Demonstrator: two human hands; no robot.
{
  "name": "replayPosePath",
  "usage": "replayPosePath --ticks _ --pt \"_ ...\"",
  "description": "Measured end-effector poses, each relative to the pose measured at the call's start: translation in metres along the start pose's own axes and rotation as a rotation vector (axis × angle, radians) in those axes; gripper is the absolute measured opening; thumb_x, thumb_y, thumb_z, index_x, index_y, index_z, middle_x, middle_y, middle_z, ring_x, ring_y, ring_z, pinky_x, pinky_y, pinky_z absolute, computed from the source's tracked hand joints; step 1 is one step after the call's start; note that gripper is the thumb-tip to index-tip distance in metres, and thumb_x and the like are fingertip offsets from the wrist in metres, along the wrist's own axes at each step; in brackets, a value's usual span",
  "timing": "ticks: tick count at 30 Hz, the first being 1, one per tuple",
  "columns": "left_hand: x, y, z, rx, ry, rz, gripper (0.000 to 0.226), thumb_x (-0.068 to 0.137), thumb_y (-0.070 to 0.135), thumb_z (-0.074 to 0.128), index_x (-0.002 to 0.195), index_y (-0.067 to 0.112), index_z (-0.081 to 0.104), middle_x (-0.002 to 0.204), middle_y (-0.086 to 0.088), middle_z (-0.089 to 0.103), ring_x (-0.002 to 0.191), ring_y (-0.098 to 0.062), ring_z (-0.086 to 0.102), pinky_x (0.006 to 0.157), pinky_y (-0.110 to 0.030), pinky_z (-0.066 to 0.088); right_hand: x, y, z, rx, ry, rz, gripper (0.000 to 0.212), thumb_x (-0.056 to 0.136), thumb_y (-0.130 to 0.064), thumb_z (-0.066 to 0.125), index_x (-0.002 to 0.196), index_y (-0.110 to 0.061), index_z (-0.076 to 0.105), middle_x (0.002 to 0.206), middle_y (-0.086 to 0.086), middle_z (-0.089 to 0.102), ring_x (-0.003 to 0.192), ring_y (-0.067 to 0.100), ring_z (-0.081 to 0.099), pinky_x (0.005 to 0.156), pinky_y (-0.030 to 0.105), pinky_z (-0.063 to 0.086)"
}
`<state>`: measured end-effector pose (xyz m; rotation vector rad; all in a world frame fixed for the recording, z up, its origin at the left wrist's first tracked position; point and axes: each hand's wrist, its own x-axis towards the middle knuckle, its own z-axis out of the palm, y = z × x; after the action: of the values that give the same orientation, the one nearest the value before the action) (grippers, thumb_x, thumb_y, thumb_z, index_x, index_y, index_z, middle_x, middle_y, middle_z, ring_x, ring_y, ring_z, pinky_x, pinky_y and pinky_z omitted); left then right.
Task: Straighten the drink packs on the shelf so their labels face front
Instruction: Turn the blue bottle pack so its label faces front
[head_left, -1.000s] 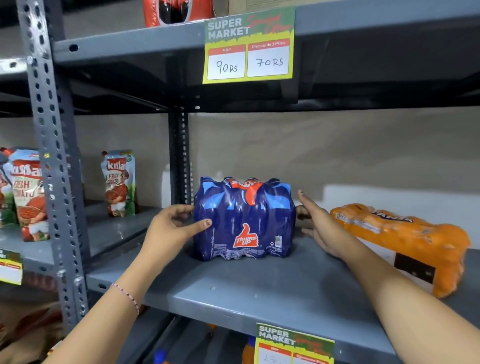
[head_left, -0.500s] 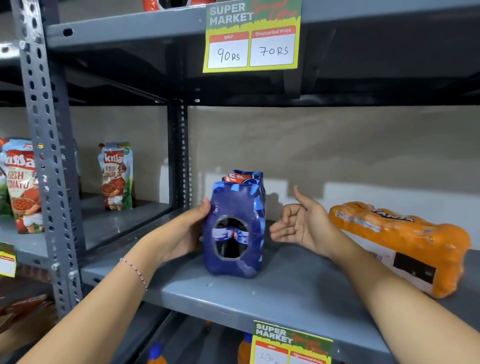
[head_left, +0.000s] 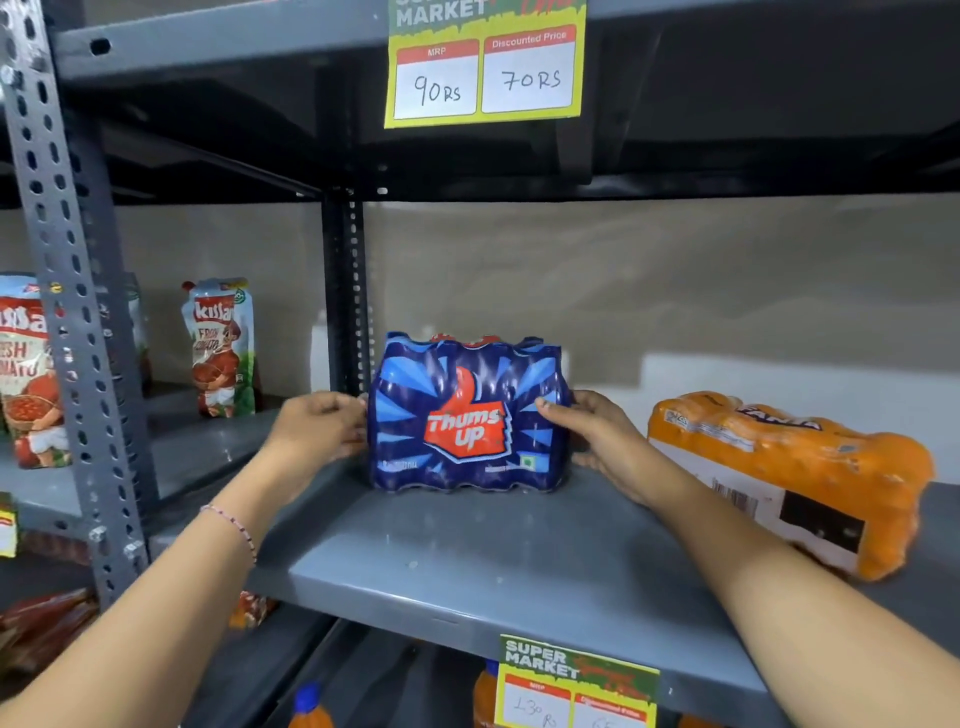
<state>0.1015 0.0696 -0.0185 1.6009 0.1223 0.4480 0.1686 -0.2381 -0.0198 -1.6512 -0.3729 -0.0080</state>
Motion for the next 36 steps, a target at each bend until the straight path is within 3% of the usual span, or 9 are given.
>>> replayPosePath --ticks 2,5,8,14,16,25,33,34,36 --pt "0.000 -0.001 0.010 -0.044 -0.105 -0.047 0.046 0.093 0.048 0.063 0.117 0.008 0.070 0.126 -0.019 0.073 0.108 -0.027 0.071 0.101 -0.048 0.054 -0.003 -0.002 -0.001 -0.118 0.010 -0.019 0.066 0.066 -0.051 0.086 0.118 -0.020 0.060 0.118 0.003 0.074 0.108 0.023 0.072 0.101 0.050 0.053" --pt "-0.002 0.000 0.019 0.105 -0.165 -0.008 0.083 0.067 0.079 0.069 0.126 0.020 0.065 0.122 0.000 0.076 0.110 -0.021 0.073 0.104 -0.047 0.052 -0.010 -0.007 0.003 -0.267 -0.051 -0.006 0.084 0.054 -0.066 0.086 0.122 -0.024 0.062 0.117 -0.001 0.075 0.105 0.021 0.073 0.096 0.051 0.057" --pt "-0.008 0.005 0.026 0.245 -0.109 0.064 0.051 0.090 0.061 0.059 0.126 0.025 0.057 0.122 0.000 0.072 0.106 -0.021 0.072 0.096 -0.040 0.055 -0.019 -0.016 0.010 -0.451 -0.075 -0.039 0.074 0.066 -0.056 0.084 0.130 -0.030 0.058 0.118 -0.006 0.073 0.102 0.019 0.074 0.082 0.048 0.063" --pt "-0.036 0.003 0.009 0.255 -0.128 0.066 0.064 0.082 0.067 0.062 0.133 0.029 0.057 0.124 0.005 0.073 0.109 -0.020 0.071 0.102 -0.045 0.053 -0.058 -0.037 0.011 -0.624 -0.105 0.001 0.050 0.072 -0.047 0.083 0.117 -0.036 0.065 0.107 -0.011 0.075 0.092 0.011 0.073 0.075 0.036 0.065" --pt "-0.051 0.001 0.003 0.282 -0.140 0.111 0.051 0.089 0.061 0.059 0.131 0.031 0.055 0.117 0.010 0.071 0.110 -0.018 0.070 0.101 -0.043 0.053 -0.077 -0.041 0.011 -0.620 -0.107 -0.007 0.045 0.074 -0.045 0.083 0.115 -0.034 0.067 0.103 -0.012 0.076 0.090 0.010 0.074 0.074 0.036 0.065" --pt "-0.101 0.010 -0.006 0.316 -0.170 0.206 0.033 0.077 0.070 0.051 0.100 0.047 0.055 0.107 0.025 0.068 0.098 0.000 0.067 0.085 -0.029 0.052 -0.131 -0.048 0.014 -0.605 -0.116 0.009 0.043 0.066 -0.057 0.083 0.103 -0.052 0.062 0.104 -0.023 0.075 0.091 0.002 0.073 0.072 0.026 0.062" --pt "-0.109 0.008 -0.001 0.311 -0.088 0.223 0.016 0.087 0.062 0.051 0.098 0.052 0.054 0.102 0.030 0.062 0.095 0.005 0.061 0.078 -0.022 0.045 -0.150 -0.061 0.005 -0.652 -0.201 0.044 0.055 0.069 -0.066 0.076 0.115 -0.038 0.065 0.110 -0.015 0.077 0.098 0.004 0.073 0.087 0.031 0.060" --pt "-0.109 0.006 0.002 0.291 -0.046 0.226 0.018 0.088 0.062 0.053 0.100 0.049 0.057 0.102 0.028 0.064 0.097 0.002 0.063 0.080 -0.027 0.046 -0.153 -0.062 -0.007 -0.604 -0.142 -0.007 0.054 0.069 -0.065 0.076 0.110 -0.029 0.070 0.105 -0.010 0.079 0.096 0.005 0.073 0.087 0.028 0.058" --pt "-0.110 -0.002 0.009 0.249 0.106 0.285 0.022 0.091 0.057 0.061 0.108 0.043 0.059 0.108 0.015 0.068 0.106 -0.016 0.067 0.088 -0.039 0.051 -0.157 -0.063 -0.043 -0.517 0.229 -0.176 0.044 0.073 -0.053 0.078 0.100 -0.018 0.074 0.096 -0.008 0.079 0.087 0.002 0.071 0.081 0.016 0.051"
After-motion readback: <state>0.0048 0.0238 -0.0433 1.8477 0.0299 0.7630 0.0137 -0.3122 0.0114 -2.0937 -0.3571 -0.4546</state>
